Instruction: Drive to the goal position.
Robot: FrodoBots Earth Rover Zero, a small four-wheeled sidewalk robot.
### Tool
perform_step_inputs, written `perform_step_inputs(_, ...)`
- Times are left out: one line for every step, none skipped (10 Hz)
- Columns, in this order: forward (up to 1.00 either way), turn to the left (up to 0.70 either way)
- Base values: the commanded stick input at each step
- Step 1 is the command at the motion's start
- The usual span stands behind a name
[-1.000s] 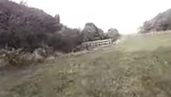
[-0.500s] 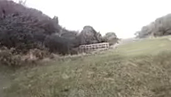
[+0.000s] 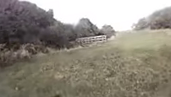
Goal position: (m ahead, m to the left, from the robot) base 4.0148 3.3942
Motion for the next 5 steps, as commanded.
perform_step_inputs(0.7, 0.0)
perform_step_inputs(0.7, 0.0)
perform_step_inputs(0.7, 0.0)
perform_step_inputs(0.7, 0.0)
perform_step_inputs(0.7, 0.0)
